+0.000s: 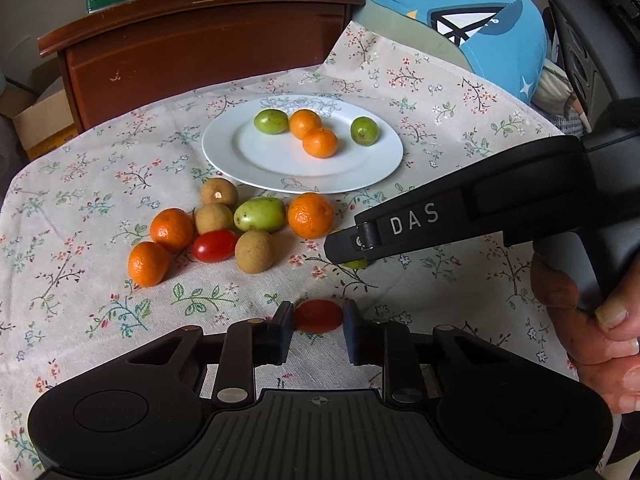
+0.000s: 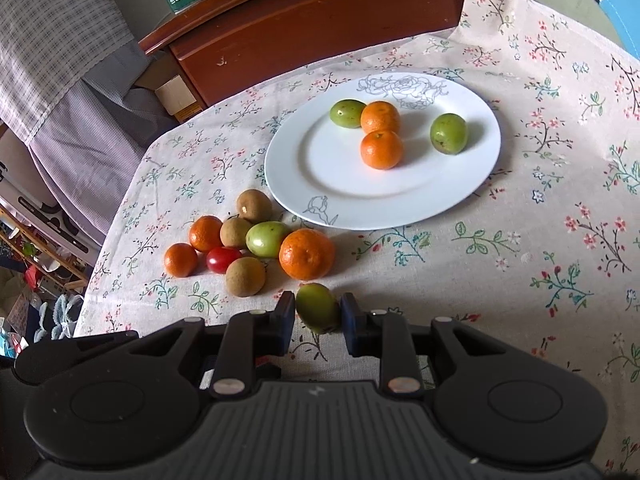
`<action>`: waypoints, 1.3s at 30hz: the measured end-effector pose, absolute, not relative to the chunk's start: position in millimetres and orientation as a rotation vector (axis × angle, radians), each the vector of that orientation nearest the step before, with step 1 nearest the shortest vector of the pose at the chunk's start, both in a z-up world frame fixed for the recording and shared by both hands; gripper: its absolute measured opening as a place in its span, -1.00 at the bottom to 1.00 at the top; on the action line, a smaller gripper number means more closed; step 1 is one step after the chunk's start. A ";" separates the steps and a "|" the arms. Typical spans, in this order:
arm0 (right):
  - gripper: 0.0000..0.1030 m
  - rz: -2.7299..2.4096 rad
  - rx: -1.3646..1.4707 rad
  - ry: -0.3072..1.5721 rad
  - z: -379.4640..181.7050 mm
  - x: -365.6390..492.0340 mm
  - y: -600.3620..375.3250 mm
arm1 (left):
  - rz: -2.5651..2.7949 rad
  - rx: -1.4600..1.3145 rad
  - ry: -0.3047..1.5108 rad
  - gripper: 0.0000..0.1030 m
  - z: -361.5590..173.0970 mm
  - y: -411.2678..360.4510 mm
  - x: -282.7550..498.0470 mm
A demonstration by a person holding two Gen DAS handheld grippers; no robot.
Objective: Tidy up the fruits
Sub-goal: 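Grasp a green fruit with the right tool while the left tool grasps a red cherry tomato, then lift both held fruits and carry them over the white plate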
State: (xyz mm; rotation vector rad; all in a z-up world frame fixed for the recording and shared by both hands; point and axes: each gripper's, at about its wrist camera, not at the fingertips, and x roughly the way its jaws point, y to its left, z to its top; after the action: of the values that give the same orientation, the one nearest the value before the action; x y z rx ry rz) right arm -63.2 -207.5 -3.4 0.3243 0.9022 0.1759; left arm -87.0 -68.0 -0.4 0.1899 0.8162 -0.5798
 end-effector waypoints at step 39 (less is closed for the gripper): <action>-0.52 0.157 0.463 0.759 52.2 -48.5 -250.0 | -0.530 0.026 0.699 -0.54 66.9 -39.4 -22.2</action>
State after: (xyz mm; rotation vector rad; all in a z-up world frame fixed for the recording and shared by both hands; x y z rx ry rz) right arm -48.5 -250.0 52.2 0.4635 0.7592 0.1571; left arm -22.2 -39.4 66.9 0.0255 0.6992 -0.5302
